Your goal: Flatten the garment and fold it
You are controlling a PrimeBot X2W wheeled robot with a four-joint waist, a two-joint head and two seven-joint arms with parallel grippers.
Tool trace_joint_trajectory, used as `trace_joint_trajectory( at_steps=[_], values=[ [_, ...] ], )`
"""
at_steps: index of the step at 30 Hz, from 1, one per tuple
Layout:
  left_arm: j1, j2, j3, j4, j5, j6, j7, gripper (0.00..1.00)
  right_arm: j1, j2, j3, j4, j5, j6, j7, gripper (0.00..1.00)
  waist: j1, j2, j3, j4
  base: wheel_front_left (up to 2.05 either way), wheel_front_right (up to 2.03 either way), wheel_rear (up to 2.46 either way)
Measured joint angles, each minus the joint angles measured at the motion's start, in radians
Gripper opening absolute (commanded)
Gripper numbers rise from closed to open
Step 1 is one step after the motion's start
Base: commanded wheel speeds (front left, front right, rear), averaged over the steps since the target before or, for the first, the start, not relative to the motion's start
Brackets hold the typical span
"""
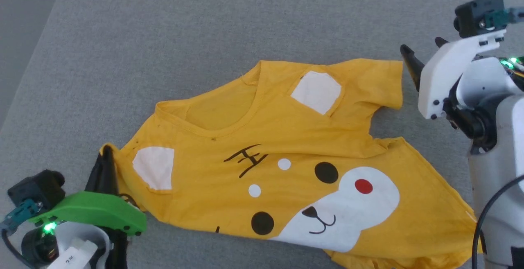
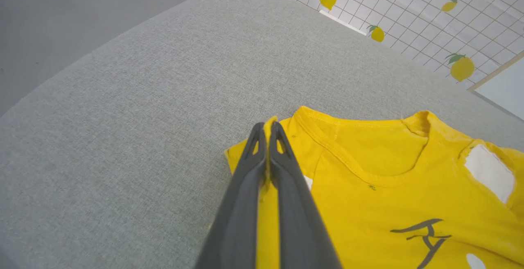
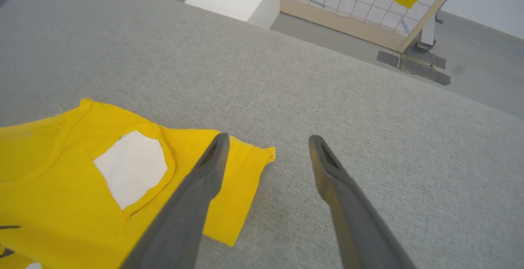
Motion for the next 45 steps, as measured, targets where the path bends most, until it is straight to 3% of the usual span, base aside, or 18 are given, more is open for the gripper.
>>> trace_joint_trajectory(
  at_steps=[9,18,19,20,21,22,28,35,45],
  values=[
    [-0.039,-0.025,-0.049,0.021,0.0,-0.021,-0.001,0.0,-0.08,-0.067,0.043,0.133,-0.027,0.0,0.11,1.0,0.0,0.0,0.057,0.059,0.0,0.0,0.0],
    [-0.064,-0.035,-0.072,0.048,0.0,-0.036,-0.002,0.0,-0.086,-0.085,0.045,0.199,-0.041,0.0,0.202,1.0,0.0,0.0,0.092,0.108,0.0,0.0,0.0],
    [-0.066,-0.035,-0.071,0.049,-0.001,-0.037,-0.002,0.0,-0.088,-0.082,0.037,0.2,-0.04,0.0,0.223,0.89,0.0,0.0,0.094,0.111,0.0,0.0,0.0],
    [-0.068,-0.035,-0.072,0.05,-0.002,-0.037,-0.004,0.0,-0.09,-0.079,0.033,0.199,-0.037,0.0,0.239,0.38,0.0,0.0,0.096,0.113,0.0,0.0,0.0],
    [-0.07,-0.035,-0.071,0.051,-0.002,-0.037,-0.005,0.0,-0.093,-0.076,0.028,0.194,-0.032,0.0,0.254,0.14,0.0,0.0,0.098,0.115,0.0,0.0,0.0],
    [-0.071,-0.035,-0.071,0.053,-0.002,-0.038,-0.005,0.0,-0.093,-0.074,0.026,0.189,-0.03,0.0,0.261,0.0,0.0,0.0,0.099,0.117,0.0,0.0,0.0],
    [-0.083,-0.035,-0.07,0.068,-0.003,-0.039,-0.01,0.0,-0.08,-0.054,-0.002,0.177,-0.034,0.0,0.226,0.0,0.0,0.0,0.092,0.116,0.0,0.0,0.0],
    [-0.133,-0.021,-0.075,0.077,0.002,-0.056,-0.01,0.0,-0.073,0.002,-0.08,0.154,-0.002,0.0,0.022,0.0,0.0,0.0,0.049,0.091,0.0,0.0,0.0],
    [-0.302,0.06,-0.106,0.079,0.067,-0.097,0.033,0.0,-0.092,-0.016,-0.115,0.073,0.063,0.0,-0.224,0.0,0.0,0.0,-0.057,0.032,0.0,0.0,0.0]
  ],
)
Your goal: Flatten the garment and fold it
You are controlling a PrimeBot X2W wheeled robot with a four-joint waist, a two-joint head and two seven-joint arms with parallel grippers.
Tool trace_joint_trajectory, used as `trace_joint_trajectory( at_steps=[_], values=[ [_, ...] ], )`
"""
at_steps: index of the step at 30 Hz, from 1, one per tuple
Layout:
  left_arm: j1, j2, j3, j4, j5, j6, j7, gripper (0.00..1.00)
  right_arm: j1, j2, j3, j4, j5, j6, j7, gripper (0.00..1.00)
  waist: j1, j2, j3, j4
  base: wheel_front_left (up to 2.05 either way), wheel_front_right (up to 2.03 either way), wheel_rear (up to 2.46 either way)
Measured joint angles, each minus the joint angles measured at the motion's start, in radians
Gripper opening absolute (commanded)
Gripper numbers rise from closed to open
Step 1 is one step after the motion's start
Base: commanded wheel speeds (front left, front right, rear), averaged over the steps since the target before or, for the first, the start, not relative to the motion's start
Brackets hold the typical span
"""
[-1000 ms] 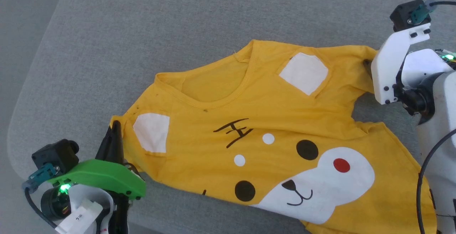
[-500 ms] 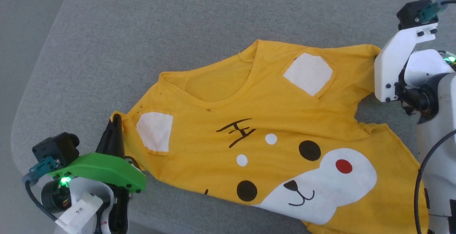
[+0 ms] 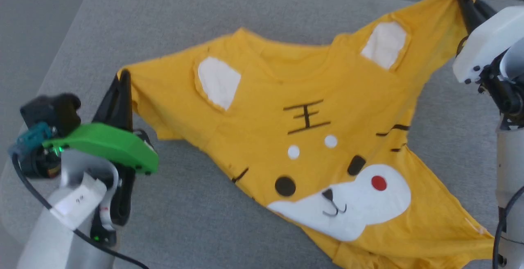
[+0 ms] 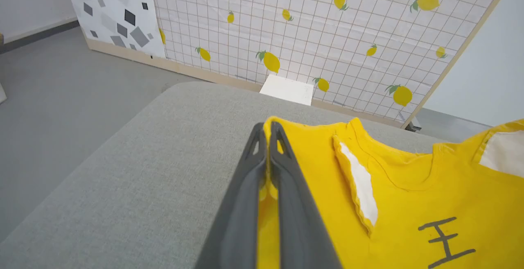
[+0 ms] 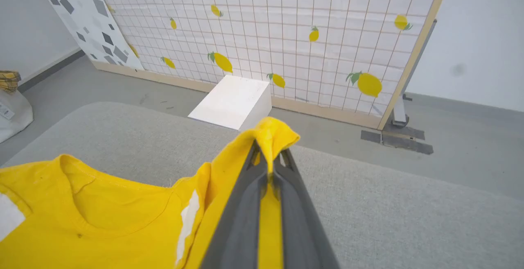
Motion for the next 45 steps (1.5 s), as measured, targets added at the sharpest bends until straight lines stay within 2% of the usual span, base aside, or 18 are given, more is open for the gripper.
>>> trace_joint_trajectory(
  at_steps=[4,9,17,24,32,35,40,45],
  values=[
    [-0.116,0.037,-0.022,0.021,0.02,-0.032,0.037,0.0,-0.019,-0.008,0.008,-0.041,0.001,0.0,-0.045,0.0,0.0,0.0,-0.052,-0.031,0.0,0.0,0.0],
    [-0.289,0.051,-0.051,0.073,0.035,-0.073,0.084,0.0,-0.067,-0.011,0.026,-0.083,0.007,0.0,-0.057,0.0,0.0,0.0,-0.113,-0.075,0.0,0.0,0.0],
    [-0.577,0.057,-0.077,0.192,0.055,-0.119,0.156,0.0,-0.209,-0.03,0.076,-0.093,0.007,0.0,-0.032,0.0,0.0,0.0,-0.19,-0.174,0.0,0.0,0.0],
    [-0.705,0.046,-0.094,0.263,0.027,-0.143,0.249,0.0,-0.304,-0.041,0.102,-0.071,0.011,0.0,0.009,0.0,0.0,0.0,-0.238,-0.25,0.0,0.0,0.0],
    [-0.805,0.046,-0.091,0.263,-0.001,-0.139,0.348,0.0,-0.364,-0.04,0.113,-0.064,0.021,0.0,0.069,0.0,0.0,0.0,-0.255,-0.312,0.0,0.0,0.0],
    [-0.84,0.039,-0.078,0.275,-0.014,-0.115,0.369,0.0,-0.395,-0.028,0.104,-0.038,0.018,0.0,0.08,0.0,0.0,0.0,-0.241,-0.323,0.0,0.0,0.0],
    [-0.944,0.028,-0.056,0.344,-0.013,-0.089,0.364,0.0,-0.489,0.003,0.097,0.039,-0.013,0.0,0.081,0.0,0.0,0.0,-0.199,-0.336,0.0,0.0,0.0],
    [-1.077,0.006,-0.08,0.433,0.027,-0.086,0.325,0.0,-0.602,0.035,0.086,0.113,-0.062,0.0,0.061,0.0,0.0,0.0,-0.13,-0.345,0.0,0.0,0.0]
  ],
)
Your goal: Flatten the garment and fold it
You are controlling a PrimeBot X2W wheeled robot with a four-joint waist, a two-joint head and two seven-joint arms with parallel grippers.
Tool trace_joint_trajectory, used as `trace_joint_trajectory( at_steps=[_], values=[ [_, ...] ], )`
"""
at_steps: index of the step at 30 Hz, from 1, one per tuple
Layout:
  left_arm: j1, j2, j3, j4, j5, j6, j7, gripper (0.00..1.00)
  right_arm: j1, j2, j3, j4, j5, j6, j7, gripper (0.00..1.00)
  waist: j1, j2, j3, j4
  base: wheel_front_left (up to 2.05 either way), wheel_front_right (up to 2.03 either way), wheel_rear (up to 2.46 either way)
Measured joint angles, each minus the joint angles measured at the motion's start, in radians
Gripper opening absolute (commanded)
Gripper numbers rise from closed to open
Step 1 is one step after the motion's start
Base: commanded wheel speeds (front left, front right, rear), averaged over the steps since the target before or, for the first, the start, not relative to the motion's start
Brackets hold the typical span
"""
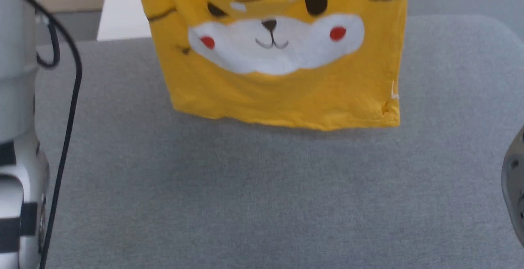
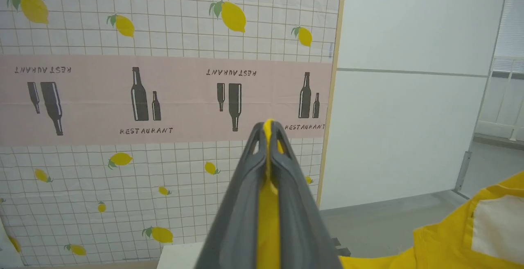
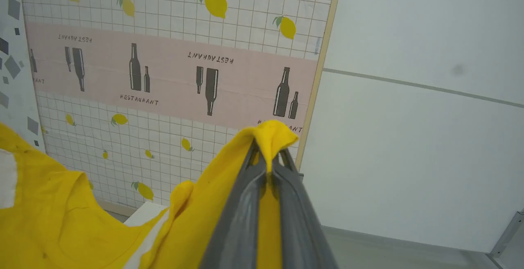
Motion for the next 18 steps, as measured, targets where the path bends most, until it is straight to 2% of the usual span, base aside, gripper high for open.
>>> trace_joint_trajectory(
  at_steps=[7,10,18],
  values=[
    [-0.182,-0.052,-0.031,0.095,0.07,0.001,-0.135,0.0,-0.184,0.038,-0.031,0.117,-0.076,0.0,-0.083,0.0,0.0,0.0,0.136,-0.003,0.0,0.0,0.0],
    [-0.237,-0.064,-0.03,0.124,0.101,0.015,-0.205,0.0,-0.253,0.046,-0.031,0.166,-0.12,0.0,-0.132,0.0,0.0001,0.0,0.197,-0.003,0.0,0.0,0.0],
    [-0.378,-0.054,-0.019,0.181,0.152,0.024,-0.33,0.0,-0.398,0.035,-0.028,0.239,-0.185,0.0,-0.226,0.0,0.0001,0.0,0.346,0.003,0.0,0.0,0.0]
  ],
)
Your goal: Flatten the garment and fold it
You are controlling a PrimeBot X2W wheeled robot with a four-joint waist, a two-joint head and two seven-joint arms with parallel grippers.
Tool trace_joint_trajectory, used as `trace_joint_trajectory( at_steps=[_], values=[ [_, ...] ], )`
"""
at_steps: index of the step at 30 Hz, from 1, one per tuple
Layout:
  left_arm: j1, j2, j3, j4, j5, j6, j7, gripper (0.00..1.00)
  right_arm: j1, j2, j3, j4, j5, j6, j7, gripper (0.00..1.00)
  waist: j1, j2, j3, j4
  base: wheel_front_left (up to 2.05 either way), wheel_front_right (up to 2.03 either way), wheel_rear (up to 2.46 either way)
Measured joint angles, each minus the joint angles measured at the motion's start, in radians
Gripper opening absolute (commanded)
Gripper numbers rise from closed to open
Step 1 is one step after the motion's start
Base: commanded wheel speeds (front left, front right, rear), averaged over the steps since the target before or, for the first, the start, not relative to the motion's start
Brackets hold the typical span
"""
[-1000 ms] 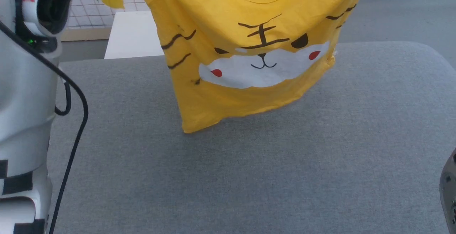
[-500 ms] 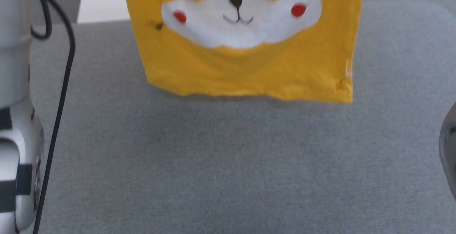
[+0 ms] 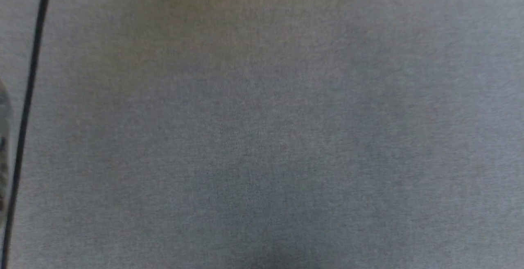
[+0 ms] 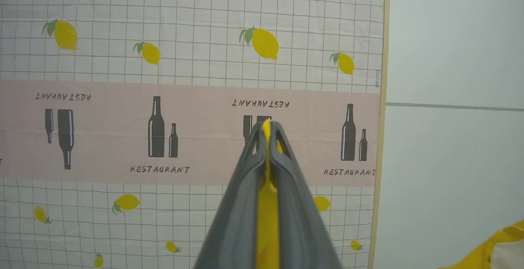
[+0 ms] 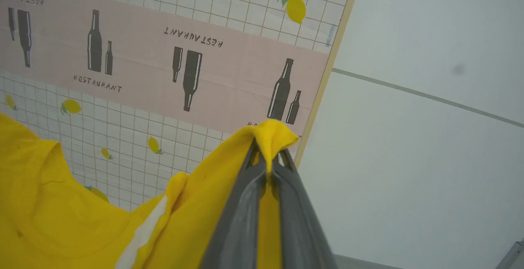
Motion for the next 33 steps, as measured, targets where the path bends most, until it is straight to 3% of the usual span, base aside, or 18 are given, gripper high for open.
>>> trace_joint_trajectory(
  at_steps=[4,10,17,22,27,33],
  values=[
    [-0.025,0.028,0.004,0.017,0.012,-0.019,-0.076,0.0,-0.01,-0.025,0.002,0.016,-0.009,0.0,-0.041,0.0,0.0,0.0,0.075,0.005,0.0,0.0,0.0],
    [-0.006,0.058,0.004,0.034,0.001,-0.083,-0.162,0.0,0.001,-0.059,0.016,0.034,0.001,0.0,-0.091,0.0,0.0001,0.0,0.177,0.017,0.0,0.0,0.0],
    [0.147,0.098,0.037,0.012,-0.068,-0.116,-0.18,0.0,0.134,-0.115,0.081,-0.005,0.108,0.0,-0.124,0.0,0.0001,0.0,0.239,0.043,0.0,0.0,0.0],
    [0.315,0.112,0.067,-0.085,-0.157,-0.147,-0.159,0.0,0.304,-0.187,0.112,-0.161,0.228,0.0,-0.105,0.0,0.0,-0.0001,0.209,0.058,0.0,0.0,0.0],
    [0.567,0.103,0.079,-0.274,-0.244,-0.15,-0.138,0.0,0.578,-0.237,0.073,-0.372,0.318,0.0,-0.039,0.0,-0.0001,0.0,0.141,0.073,0.0,0.0,0.0],
    [0.955,0.105,0.091,-0.539,-0.278,-0.083,-0.124,0.0,0.943,-0.199,0.007,-0.625,0.369,0.0,0.038,0.0,-0.0001,0.0,0.035,0.09,0.0,0.0,0.0]
  ],
)
